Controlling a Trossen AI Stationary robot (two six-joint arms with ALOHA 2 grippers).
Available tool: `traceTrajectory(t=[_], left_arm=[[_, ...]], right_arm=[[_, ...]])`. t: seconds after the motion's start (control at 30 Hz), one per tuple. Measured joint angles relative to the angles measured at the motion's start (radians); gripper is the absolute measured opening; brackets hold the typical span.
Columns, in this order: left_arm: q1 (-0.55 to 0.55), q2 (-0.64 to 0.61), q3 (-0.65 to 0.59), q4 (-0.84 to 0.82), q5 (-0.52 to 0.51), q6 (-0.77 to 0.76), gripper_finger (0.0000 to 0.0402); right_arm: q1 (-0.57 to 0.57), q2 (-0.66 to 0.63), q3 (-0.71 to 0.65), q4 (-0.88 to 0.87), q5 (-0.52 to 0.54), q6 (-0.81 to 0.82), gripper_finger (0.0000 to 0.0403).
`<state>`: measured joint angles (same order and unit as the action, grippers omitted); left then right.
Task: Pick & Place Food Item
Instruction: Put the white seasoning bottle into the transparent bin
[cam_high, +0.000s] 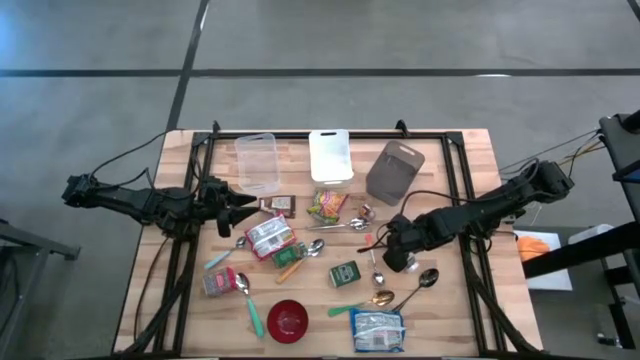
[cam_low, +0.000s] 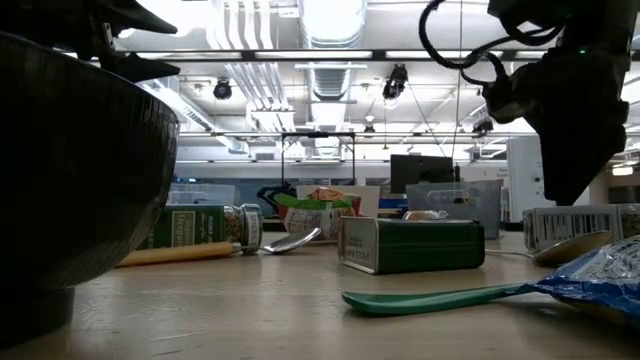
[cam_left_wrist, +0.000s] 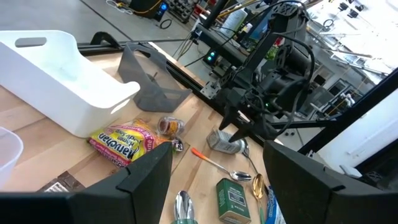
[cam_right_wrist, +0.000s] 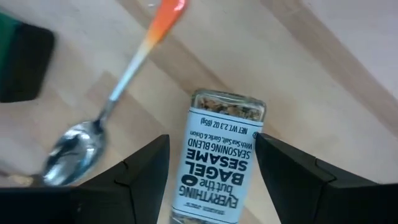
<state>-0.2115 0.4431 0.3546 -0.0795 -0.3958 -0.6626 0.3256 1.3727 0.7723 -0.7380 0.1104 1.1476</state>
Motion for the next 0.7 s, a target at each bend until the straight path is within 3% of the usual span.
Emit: traceTrajectory(t=[0.17,0.33,0.7], left_arm=[[0.003,0.0,0.0,0.0,0.0,0.0,0.0254],[0.004,0.0,0.0,0.0,0.0,0.0,0.0254],[0.005,0.0,0.0,0.0,0.003,-0.008,0.0254]], right_arm=[[0.002,-0.001,0.001,0.131,-0.051,-0.131,0.0233],[-0.006,-0.001,0.0,0.135,-0.062,-0.228,0.0233],[-0.006,-0.001,0.002,0.153,-0.055,-0.187,0.0233]])
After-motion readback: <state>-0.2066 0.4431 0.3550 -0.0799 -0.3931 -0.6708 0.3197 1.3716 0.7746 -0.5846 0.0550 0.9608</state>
